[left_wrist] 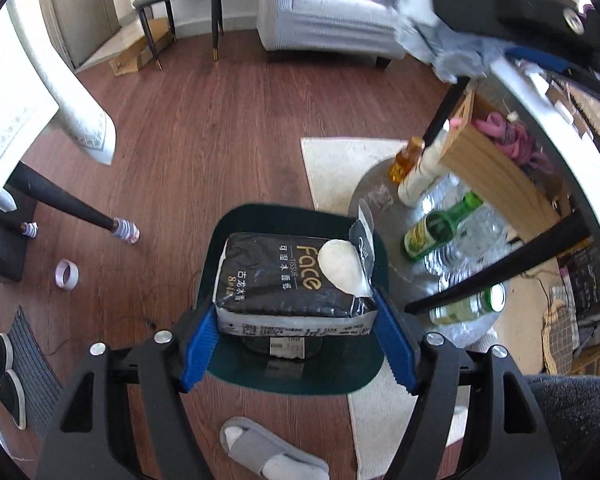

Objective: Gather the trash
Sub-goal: 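Open the left tool over the bin to drop the Face pack while right tool drops crumpled paper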

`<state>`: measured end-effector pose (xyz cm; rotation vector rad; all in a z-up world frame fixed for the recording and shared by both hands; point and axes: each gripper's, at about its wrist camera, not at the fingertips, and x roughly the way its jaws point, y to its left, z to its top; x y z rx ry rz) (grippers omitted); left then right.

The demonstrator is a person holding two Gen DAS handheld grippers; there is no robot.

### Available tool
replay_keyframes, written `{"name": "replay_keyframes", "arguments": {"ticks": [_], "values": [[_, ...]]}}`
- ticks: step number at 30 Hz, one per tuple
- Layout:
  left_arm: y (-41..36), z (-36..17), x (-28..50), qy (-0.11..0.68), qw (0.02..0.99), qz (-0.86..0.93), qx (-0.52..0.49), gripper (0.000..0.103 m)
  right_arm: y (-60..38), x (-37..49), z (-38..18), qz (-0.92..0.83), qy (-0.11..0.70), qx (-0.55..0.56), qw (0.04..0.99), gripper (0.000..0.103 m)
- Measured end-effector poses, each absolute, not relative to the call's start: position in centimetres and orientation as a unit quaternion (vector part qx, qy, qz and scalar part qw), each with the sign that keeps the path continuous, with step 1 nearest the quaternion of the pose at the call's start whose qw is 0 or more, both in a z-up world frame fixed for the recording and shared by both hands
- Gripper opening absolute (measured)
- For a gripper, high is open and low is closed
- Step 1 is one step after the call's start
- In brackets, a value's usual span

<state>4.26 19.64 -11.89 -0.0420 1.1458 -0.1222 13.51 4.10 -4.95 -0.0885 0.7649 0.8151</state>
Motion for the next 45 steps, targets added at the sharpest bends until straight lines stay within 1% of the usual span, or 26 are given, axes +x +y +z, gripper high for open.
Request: {"name": "replay_keyframes", "arguments": {"ticks": [4, 7, 11, 13, 17, 20, 21, 22, 24, 26, 28, 29, 30, 31, 32, 38, 44, 45], "values": [[20.2, -12.9, 3.8, 0.553, 0.832, -0.05, -0.009, 0.079, 5.5, 13.6, -6.2, 0.38, 0.38, -0.058, 0.841, 0.042], [20.6, -13.1, 3.6, 0.558, 0.828, -0.052, -0.012, 0.079, 6.3, 13.7, -7.2, 0.376, 0.395, -0.066, 0.836, 0.042], [21.3, -12.4, 3.3, 0.546, 0.836, -0.047, -0.016, 0.079, 7.3, 13.9, -8.6, 0.37, 0.414, -0.077, 0.828, 0.042], [21.8, -11.9, 3.3, 0.539, 0.841, -0.043, -0.026, 0.076, 7.9, 14.0, -9.3, 0.368, 0.423, -0.083, 0.824, 0.042], [23.1, -10.2, 3.2, 0.514, 0.856, -0.025, -0.049, 0.073, 8.9, 14.1, -10.6, 0.366, 0.437, -0.092, 0.816, 0.042], [23.8, -8.8, 3.2, 0.497, 0.865, -0.018, -0.065, 0.07, 9.3, 14.3, -11.5, 0.363, 0.449, -0.094, 0.811, 0.042], [23.9, -8.3, 3.3, 0.494, 0.867, -0.015, -0.063, 0.068, 9.3, 14.4, -11.7, 0.363, 0.453, -0.085, 0.81, 0.042], [23.8, -8.1, 3.3, 0.492, 0.869, -0.013, -0.054, 0.064, 9.2, 14.6, -11.9, 0.364, 0.458, -0.08, 0.807, 0.042], [23.8, -7.3, 3.2, 0.479, 0.876, -0.009, -0.049, 0.064, 9.4, 14.6, -12.4, 0.359, 0.461, -0.086, 0.807, 0.042], [24.0, -7.1, 3.0, 0.479, 0.876, -0.006, -0.048, 0.064, 8.9, 15.1, -12.6, 0.372, 0.469, -0.042, 0.8, 0.042], [24.3, -7.1, 3.0, 0.481, 0.875, -0.005, -0.053, 0.057, 8.8, 15.3, -12.6, 0.367, 0.47, -0.046, 0.801, 0.042], [24.4, -7.1, 3.1, 0.483, 0.874, -0.007, -0.054, 0.055, 8.9, 15.3, -12.7, 0.361, 0.469, -0.054, 0.804, 0.042], [24.6, -7.1, 3.2, 0.485, 0.873, -0.008, -0.054, 0.051, 9.0, 15.3, -12.8, 0.358, 0.471, -0.057, 0.804, 0.042], [24.7, -7.2, 3.1, 0.486, 0.872, -0.009, -0.053, 0.044, 9.0, 15.4, -13.1, 0.358, 0.474, -0.057, 0.802, 0.042], [24.8, -7.1, 3.2, 0.486, 0.872, -0.01, -0.054, 0.043, 9.2, 15.4, -13.3, 0.356, 0.477, -0.058, 0.801, 0.042], [25.2, -5.7, 2.6, 0.468, 0.882, -0.007, -0.057, 0.042, 10.2, 15.5, -14.9, 0.349, 0.494, -0.071, 0.794, 0.042], [25.6, -4.0, 2.6, 0.444, 0.893, -0.006, -0.072, 0.039, 10.9, 15.4, -16.8, 0.343, 0.516, -0.092, 0.78, 0.042], [25.7, -3.7, 2.6, 0.44, 0.895, -0.005, -0.076, 0.037, 11.0, 15.4, -17.1, 0.342, 0.521, -0.096, 0.777, 0.042]]}}
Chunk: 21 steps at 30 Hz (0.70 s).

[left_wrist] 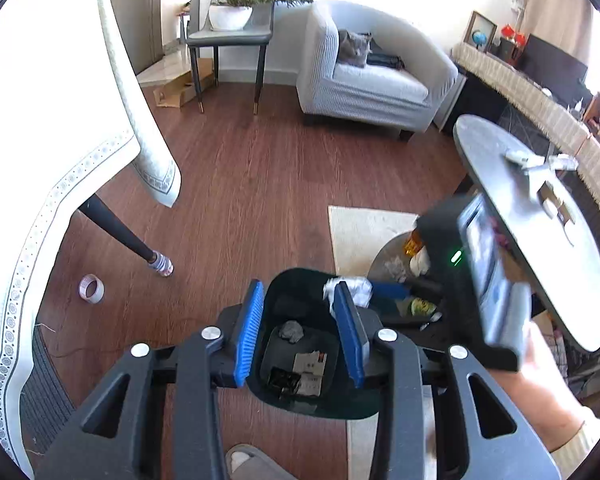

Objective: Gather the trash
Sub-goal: 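Open the left tool over the bin to drop the Face pack while right tool drops crumpled paper, then move both tools back over the table toward the white lids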

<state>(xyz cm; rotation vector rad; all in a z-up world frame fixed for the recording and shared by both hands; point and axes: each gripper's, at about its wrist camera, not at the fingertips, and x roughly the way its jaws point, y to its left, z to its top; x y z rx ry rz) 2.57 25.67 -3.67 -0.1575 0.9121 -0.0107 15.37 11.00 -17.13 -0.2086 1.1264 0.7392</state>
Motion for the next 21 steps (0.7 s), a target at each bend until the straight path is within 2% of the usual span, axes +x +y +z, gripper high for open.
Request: {"name": "replay_keyframes", "arguments": {"ticks": [13, 17, 21], "values": [[26.0, 1.0, 2.2, 0.372, 0.92, -0.014, -0.125, 0.034, 12.6, 13.7, -22.0, 0.325, 0.567, -0.185, 0.734, 0.045], [26.3, 2.0, 1.8, 0.354, 0.926, -0.014, -0.133, 0.034, 13.0, 12.9, -22.6, 0.324, 0.568, -0.204, 0.728, 0.056], [26.0, 2.5, 1.6, 0.345, 0.928, -0.015, -0.141, 0.034, 12.7, 12.6, -22.5, 0.334, 0.564, -0.208, 0.726, 0.057]]}}
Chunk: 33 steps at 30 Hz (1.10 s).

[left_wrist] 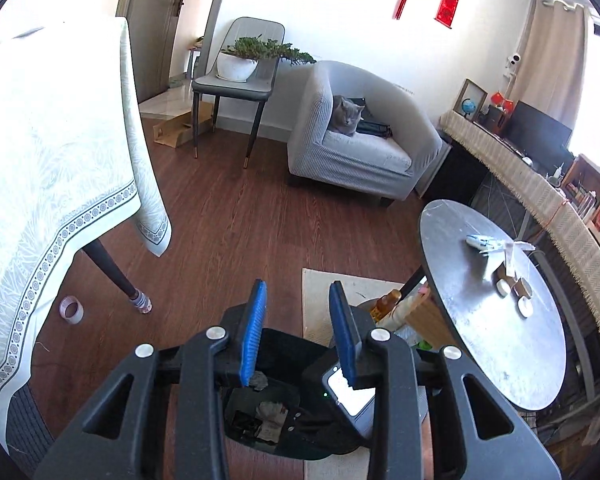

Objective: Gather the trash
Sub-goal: 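Move both tools back over the table toward the white lids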

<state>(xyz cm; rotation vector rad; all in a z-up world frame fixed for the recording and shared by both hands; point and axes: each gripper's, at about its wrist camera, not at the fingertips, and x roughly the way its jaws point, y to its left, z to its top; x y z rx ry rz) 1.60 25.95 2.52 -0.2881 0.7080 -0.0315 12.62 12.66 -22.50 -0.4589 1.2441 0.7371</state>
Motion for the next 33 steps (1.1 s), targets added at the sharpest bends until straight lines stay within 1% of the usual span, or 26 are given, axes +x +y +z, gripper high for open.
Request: {"name": "replay_keyframes", "arguments": {"ticks": [4, 12, 14, 18, 23, 29, 33], "values": [[25.5, 3.3, 1.7, 0.338, 0.93, -0.017, -0.146, 0.034, 12.4, 12.2, -21.0, 0.353, 0.552, -0.196, 0.73, 0.057], [23.8, 6.4, 1.1, 0.302, 0.941, -0.034, -0.151, 0.034, 11.7, 10.8, -15.1, 0.421, 0.498, -0.148, 0.744, 0.056], [23.3, 7.1, 1.0, 0.293, 0.944, -0.035, -0.15, 0.034, 11.0, 10.5, -13.0, 0.43, 0.474, -0.141, 0.755, 0.049], [22.7, 8.3, 0.9, 0.277, 0.947, -0.037, -0.16, 0.034, 8.7, 10.6, -9.0, 0.429, 0.432, -0.118, 0.785, 0.044], [21.4, 8.9, 1.3, 0.271, 0.95, -0.037, -0.154, 0.034, 4.2, 11.4, -5.7, 0.405, 0.397, -0.085, 0.819, 0.038], [18.5, 8.3, 2.8, 0.282, 0.947, -0.047, -0.149, 0.039, -1.4, 12.2, -3.0, 0.363, 0.361, -0.063, 0.857, 0.037], [15.6, 7.9, 3.8, 0.282, 0.948, -0.062, -0.131, 0.05, -5.7, 12.9, -2.1, 0.336, 0.349, -0.043, 0.874, 0.037]]}}
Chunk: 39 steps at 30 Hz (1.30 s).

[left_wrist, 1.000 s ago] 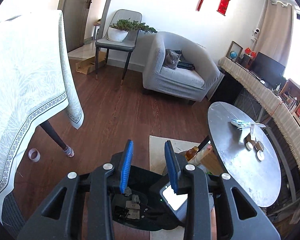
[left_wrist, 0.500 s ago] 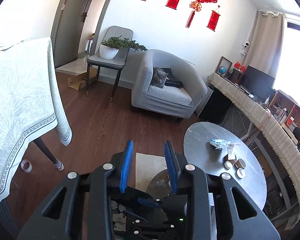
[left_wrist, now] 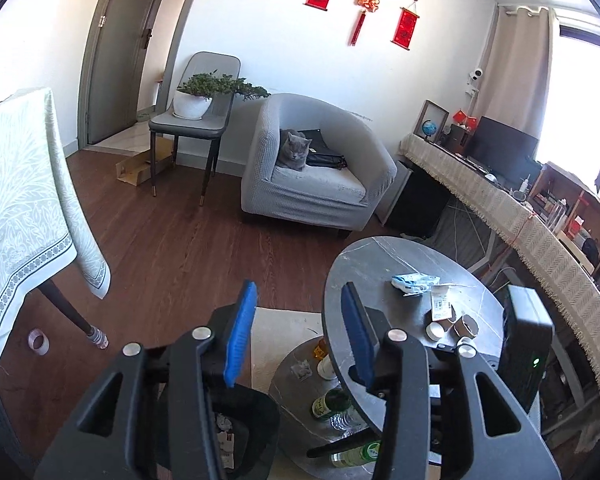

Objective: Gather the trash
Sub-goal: 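Move both tools back over the table toward the white lids, then grasp the white plastic lid with right tool while left tool grasps the white bottle cap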

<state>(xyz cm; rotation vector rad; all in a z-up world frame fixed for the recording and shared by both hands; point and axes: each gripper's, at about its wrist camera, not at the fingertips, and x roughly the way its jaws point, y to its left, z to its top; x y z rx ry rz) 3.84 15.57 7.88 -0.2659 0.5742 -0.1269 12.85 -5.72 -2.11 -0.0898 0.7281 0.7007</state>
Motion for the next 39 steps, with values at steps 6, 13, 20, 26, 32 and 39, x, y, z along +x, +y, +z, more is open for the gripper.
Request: {"name": "replay_keyframes", "arguments": {"ticks": [6, 13, 20, 26, 32, 39], "values": [[11.9, 6.6, 5.3, 0.287, 0.946, -0.085, -0.121, 0.057, -11.5, 13.0, -2.0, 0.273, 0.341, -0.041, 0.899, 0.035], [8.1, 4.8, 7.3, 0.3, 0.938, -0.106, -0.139, 0.062, -18.0, 13.6, -3.1, 0.218, 0.354, -0.009, 0.909, 0.035], [3.5, 3.7, 8.6, 0.323, 0.933, -0.123, -0.101, 0.065, -22.3, 14.1, -4.2, 0.169, 0.37, 0.005, 0.913, 0.043], [1.5, 2.5, 9.6, 0.346, 0.925, -0.134, -0.086, 0.07, -24.3, 14.5, -5.3, 0.132, 0.39, 0.006, 0.911, 0.05], [-0.3, 1.3, 10.3, 0.364, 0.919, -0.14, -0.059, 0.071, -24.1, 14.9, -6.4, 0.13, 0.41, 0.001, 0.903, 0.052], [-1.5, 0.3, 11.3, 0.381, 0.911, -0.153, -0.049, 0.071, -23.2, 15.4, -6.9, 0.123, 0.417, -0.029, 0.9, 0.05]]}}
